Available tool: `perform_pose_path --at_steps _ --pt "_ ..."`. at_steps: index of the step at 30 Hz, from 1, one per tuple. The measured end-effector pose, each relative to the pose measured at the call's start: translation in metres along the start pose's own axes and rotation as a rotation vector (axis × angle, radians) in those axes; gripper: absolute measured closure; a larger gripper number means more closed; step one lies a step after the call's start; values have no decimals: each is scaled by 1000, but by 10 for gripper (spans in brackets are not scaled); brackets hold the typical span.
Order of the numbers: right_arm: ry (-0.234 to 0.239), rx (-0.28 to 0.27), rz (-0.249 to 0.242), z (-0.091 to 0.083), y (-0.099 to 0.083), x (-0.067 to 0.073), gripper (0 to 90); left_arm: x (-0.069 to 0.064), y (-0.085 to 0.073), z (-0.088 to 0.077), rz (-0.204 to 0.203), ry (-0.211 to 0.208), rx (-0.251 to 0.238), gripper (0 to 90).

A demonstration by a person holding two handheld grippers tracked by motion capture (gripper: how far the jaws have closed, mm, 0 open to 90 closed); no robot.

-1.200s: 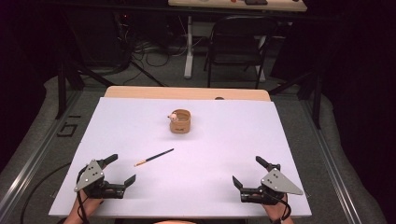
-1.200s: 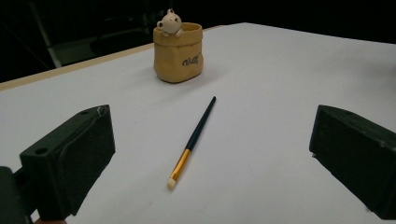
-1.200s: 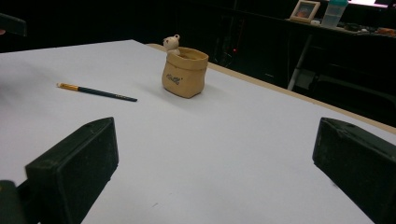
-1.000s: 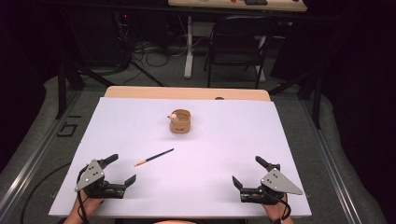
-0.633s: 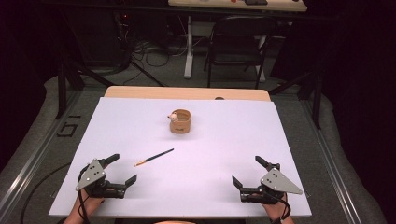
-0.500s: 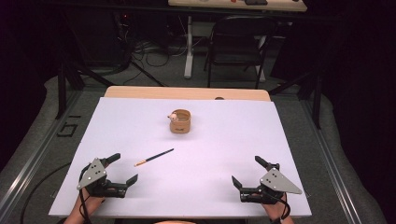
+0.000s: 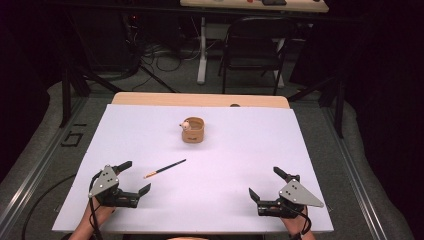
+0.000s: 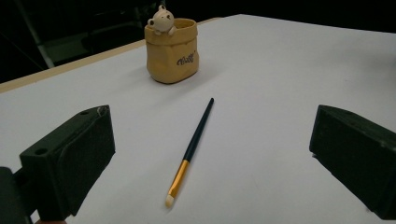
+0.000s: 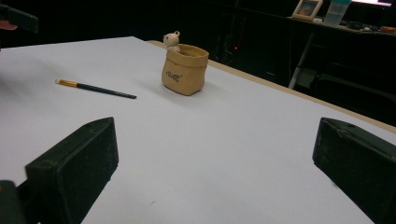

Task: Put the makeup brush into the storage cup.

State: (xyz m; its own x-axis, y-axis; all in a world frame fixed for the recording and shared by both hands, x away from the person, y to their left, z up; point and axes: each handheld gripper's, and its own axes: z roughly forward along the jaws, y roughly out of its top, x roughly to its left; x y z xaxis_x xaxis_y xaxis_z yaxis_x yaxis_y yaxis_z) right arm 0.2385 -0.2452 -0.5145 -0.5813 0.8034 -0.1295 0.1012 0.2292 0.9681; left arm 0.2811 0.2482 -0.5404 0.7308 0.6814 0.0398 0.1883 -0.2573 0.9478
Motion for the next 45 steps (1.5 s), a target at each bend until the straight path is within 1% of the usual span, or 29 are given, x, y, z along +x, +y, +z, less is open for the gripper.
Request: perform_pose_path --at_steps 1,5,8,11,16,20,21,22,24,26,35,45 --pt "1 5 0 0 0 0 0 0 0 0 -3 4 2 1" --pt "1 5 -1 0 0 -1 0 1 2 4 5 -3 10 1" --pt "2 1 -1 1 0 0 0 2 4 9 8 -9 34 0" --pt "2 1 1 1 0 0 0 2 4 12 13 -10 31 1" --pt "5 1 2 1 0 0 0 5 5 17 17 -13 41 0" --pt "6 0 1 1 0 0 0 7 7 20 14 -16 48 1" --pt "6 0 1 1 0 0 0 8 7 20 13 -11 46 1" --pt "6 0 1 1 0 0 0 9 8 21 10 -18 50 1" --pt "8 1 2 1 0 0 0 10 9 23 8 -18 62 2" --pt "8 1 3 1 0 0 0 11 10 24 5 -22 63 2" --pt "9 1 4 2 0 0 0 14 12 30 9 -28 75 2" --pt "12 0 6 2 0 0 0 18 16 38 4 -35 90 2"
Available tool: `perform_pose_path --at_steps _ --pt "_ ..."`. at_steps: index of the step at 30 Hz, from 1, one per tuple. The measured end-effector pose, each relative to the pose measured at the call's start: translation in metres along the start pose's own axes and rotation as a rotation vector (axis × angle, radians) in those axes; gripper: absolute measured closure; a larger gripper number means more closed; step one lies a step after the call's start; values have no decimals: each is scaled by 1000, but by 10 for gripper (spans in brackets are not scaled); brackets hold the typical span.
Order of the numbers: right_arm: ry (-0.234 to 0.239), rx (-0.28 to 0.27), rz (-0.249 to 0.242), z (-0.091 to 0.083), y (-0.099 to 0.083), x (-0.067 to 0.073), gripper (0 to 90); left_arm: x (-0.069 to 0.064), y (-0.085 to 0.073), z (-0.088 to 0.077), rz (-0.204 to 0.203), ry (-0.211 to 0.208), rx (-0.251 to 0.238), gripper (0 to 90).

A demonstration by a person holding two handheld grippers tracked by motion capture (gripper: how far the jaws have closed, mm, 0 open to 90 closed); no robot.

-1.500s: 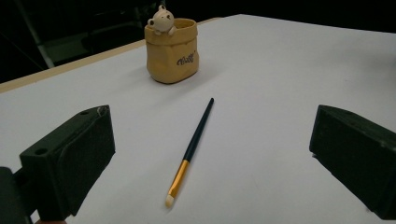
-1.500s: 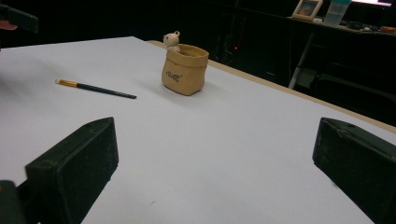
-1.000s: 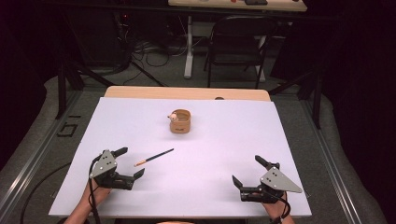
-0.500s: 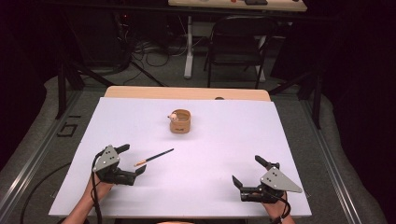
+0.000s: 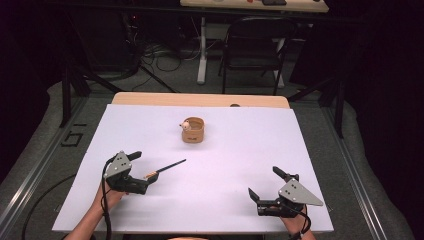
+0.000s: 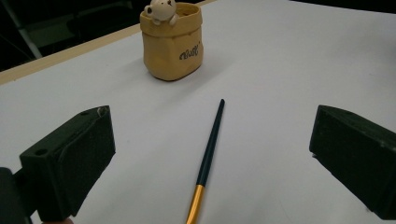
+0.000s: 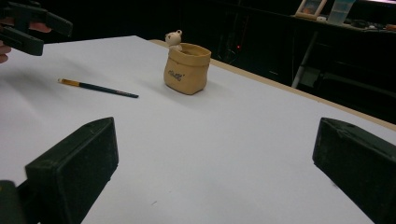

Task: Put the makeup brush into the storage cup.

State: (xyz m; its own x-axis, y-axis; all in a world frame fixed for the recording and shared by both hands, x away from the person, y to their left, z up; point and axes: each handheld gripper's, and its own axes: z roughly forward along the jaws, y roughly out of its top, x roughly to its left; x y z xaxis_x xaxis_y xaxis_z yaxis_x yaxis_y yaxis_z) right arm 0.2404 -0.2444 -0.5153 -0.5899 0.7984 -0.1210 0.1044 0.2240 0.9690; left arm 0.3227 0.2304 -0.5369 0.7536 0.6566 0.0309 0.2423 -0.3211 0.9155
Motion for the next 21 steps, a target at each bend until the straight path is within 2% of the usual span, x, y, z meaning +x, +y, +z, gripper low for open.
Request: perform_pose_path --at_steps 15,21 --pt "-3 5 -1 -1 0 -1 0 6 8 11 1 -13 26 2" --pt "0 -3 -1 -1 0 -1 0 10 13 14 -8 -23 57 2"
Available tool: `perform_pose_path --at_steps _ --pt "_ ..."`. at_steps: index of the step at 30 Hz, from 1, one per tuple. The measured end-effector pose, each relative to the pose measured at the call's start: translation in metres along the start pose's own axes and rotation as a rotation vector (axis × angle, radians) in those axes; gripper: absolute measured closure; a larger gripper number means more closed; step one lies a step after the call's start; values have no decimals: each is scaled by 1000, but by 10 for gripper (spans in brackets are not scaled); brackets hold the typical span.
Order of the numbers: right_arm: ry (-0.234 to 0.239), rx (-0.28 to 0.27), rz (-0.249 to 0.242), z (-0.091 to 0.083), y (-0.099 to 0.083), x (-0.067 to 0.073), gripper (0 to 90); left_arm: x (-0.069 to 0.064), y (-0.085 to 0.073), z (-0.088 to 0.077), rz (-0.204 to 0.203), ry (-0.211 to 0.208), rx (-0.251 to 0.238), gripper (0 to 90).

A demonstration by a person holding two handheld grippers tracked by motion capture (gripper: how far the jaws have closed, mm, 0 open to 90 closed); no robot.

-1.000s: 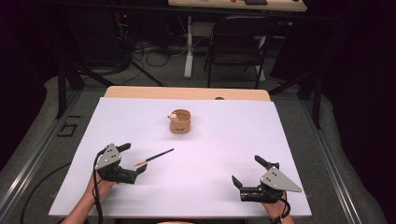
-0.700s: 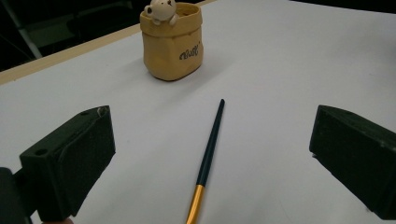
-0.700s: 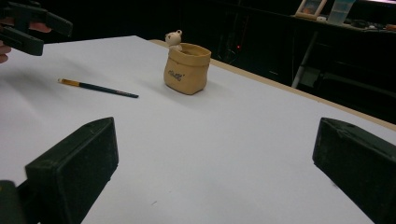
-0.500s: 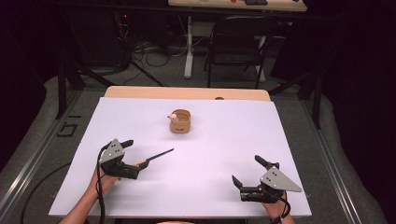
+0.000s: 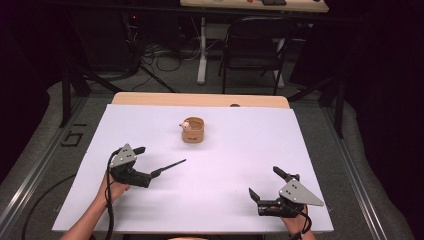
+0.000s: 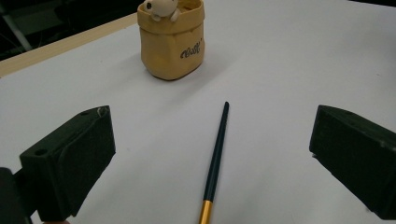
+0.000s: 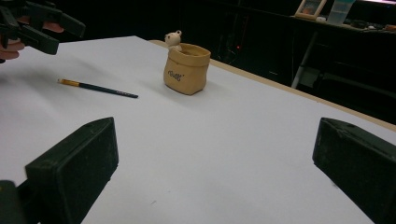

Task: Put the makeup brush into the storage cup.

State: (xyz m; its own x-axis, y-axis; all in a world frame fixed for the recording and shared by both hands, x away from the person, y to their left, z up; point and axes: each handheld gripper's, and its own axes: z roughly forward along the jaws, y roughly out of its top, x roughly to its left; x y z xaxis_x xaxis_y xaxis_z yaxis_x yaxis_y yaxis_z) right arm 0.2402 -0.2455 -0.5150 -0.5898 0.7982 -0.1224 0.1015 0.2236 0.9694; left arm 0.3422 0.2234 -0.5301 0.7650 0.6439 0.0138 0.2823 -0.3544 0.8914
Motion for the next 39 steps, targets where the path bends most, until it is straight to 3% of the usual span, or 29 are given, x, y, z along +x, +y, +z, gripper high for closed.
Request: perform_pose_path --at_steps 13,23,28,34,39 --pt "1 11 3 0 0 0 0 8 10 9 -12 -20 77 6" --pt "5 6 3 1 0 0 0 16 18 10 -19 1 143 22" --pt "5 11 4 0 0 0 0 20 23 10 -34 -11 194 19" --pt "4 10 4 0 0 0 0 22 29 16 -25 -23 257 0" --pt "3 10 5 0 0 0 0 21 34 20 13 -37 308 0"
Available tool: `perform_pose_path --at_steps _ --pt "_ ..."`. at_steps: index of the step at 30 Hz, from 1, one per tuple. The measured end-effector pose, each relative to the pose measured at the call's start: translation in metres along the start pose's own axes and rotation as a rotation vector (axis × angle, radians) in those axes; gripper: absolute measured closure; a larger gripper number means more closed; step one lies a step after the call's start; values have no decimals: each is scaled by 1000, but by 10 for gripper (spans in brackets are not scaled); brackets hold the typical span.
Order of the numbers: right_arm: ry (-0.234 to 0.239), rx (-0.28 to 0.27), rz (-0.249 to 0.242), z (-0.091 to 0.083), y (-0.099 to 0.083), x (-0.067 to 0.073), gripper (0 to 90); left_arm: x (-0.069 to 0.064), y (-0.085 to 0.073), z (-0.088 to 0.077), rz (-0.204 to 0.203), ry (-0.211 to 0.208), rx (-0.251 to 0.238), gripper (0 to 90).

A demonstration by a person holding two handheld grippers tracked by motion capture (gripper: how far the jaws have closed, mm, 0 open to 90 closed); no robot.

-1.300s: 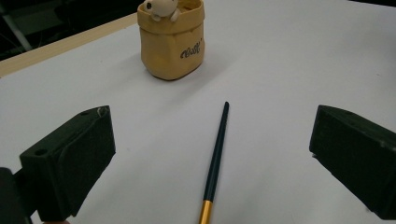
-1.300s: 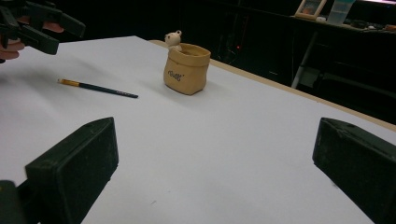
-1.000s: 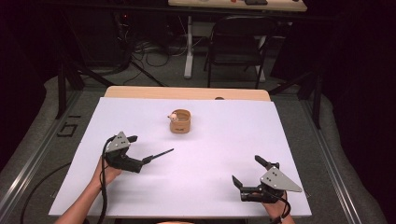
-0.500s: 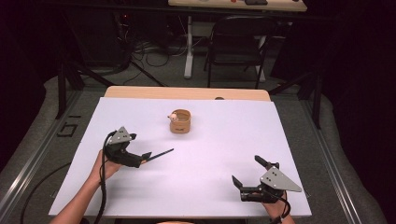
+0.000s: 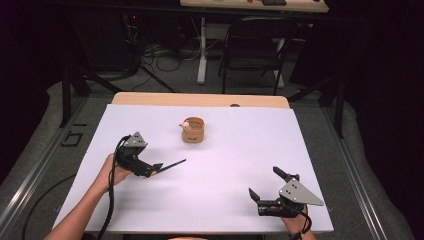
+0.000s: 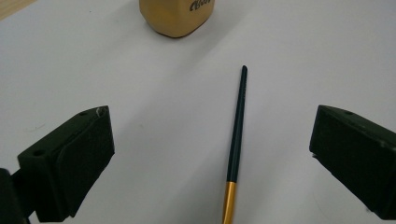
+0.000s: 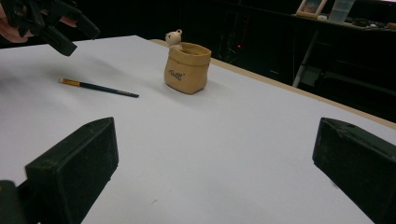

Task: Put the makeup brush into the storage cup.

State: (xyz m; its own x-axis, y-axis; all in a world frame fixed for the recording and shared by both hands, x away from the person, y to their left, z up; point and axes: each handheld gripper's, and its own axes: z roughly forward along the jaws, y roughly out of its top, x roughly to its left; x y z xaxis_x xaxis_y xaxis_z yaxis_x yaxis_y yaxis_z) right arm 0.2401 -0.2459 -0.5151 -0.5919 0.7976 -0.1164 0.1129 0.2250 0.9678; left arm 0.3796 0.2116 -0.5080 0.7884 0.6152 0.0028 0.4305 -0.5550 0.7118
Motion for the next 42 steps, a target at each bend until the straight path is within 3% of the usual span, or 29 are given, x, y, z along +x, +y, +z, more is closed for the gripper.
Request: perform_pose_path --at_steps 10,24,31,42 --pt "2 1 1 0 0 0 0 0 9 1 52 -13 95 0" --pt "5 6 1 0 0 0 0 2 16 9 89 -64 223 1" --pt "4 2 1 0 0 0 0 3 17 13 98 -61 262 1" --pt "4 2 1 1 0 1 0 1 22 19 162 -53 344 19"
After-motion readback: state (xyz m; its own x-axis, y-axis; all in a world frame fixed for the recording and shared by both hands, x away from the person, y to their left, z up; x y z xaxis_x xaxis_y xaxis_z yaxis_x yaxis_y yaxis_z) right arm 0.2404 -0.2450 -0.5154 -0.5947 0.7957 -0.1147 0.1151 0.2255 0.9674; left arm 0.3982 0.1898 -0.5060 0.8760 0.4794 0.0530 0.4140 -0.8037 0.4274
